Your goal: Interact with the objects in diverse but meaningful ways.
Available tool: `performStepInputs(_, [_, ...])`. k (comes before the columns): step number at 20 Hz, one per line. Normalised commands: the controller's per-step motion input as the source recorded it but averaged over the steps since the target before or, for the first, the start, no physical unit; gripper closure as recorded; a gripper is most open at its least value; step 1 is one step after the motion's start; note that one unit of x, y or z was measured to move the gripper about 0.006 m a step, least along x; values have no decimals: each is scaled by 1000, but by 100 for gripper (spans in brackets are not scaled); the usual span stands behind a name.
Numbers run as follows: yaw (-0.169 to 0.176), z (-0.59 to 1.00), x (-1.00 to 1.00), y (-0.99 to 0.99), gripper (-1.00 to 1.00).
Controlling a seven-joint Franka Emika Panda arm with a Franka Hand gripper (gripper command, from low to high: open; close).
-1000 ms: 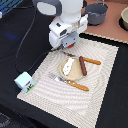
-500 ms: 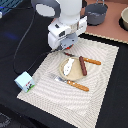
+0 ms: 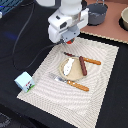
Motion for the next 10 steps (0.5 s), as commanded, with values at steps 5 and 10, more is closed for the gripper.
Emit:
performStepInputs(5, [-32, 426, 385, -623, 100])
performStepInputs(10, [-28, 204, 449, -842, 100])
